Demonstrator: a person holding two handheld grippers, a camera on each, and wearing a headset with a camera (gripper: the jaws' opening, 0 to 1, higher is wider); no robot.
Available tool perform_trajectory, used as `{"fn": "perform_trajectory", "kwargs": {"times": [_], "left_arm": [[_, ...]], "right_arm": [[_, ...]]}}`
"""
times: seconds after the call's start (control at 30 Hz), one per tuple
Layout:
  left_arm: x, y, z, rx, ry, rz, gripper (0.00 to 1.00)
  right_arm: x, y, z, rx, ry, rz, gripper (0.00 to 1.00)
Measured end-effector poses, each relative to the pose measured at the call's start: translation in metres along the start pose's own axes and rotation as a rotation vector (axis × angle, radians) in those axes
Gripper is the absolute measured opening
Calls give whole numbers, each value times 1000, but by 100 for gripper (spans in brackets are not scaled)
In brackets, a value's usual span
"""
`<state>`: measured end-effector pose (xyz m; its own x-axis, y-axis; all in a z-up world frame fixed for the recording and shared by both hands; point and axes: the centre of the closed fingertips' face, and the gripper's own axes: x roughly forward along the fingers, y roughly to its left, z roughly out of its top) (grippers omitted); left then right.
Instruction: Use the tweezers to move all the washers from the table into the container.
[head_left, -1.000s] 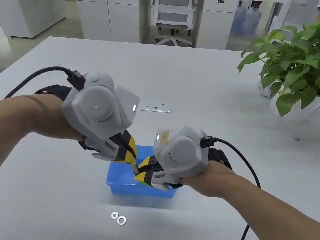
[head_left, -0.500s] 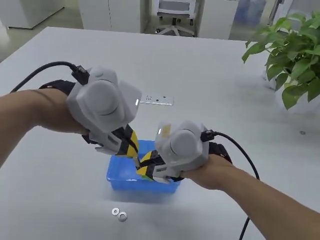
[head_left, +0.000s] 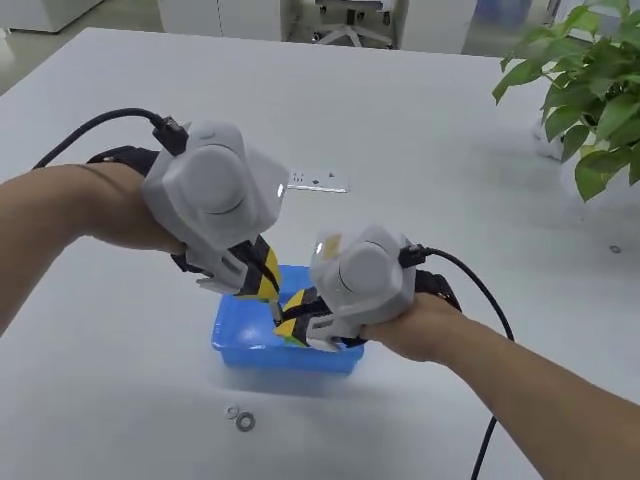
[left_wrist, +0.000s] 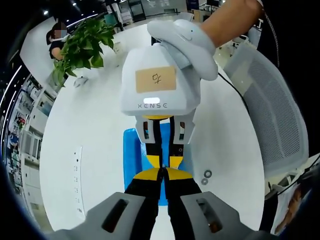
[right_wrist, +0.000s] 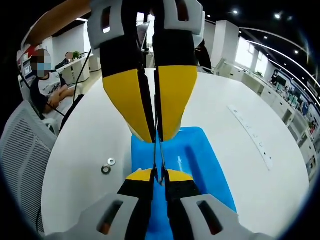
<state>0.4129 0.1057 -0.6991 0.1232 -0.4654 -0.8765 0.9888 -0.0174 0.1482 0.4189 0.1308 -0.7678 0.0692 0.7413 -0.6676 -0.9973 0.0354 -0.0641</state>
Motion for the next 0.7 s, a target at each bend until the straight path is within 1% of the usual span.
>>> {"fn": "perform_trajectory", "kwargs": {"times": [0.3, 0.7], "left_arm": [[10, 6, -6, -8, 5, -14, 6], [16, 8, -9, -19, 7, -21, 6]], "right_arm": [[7, -5, -9, 18, 13, 11, 10], [12, -7, -16, 22, 25, 18, 10]]}}
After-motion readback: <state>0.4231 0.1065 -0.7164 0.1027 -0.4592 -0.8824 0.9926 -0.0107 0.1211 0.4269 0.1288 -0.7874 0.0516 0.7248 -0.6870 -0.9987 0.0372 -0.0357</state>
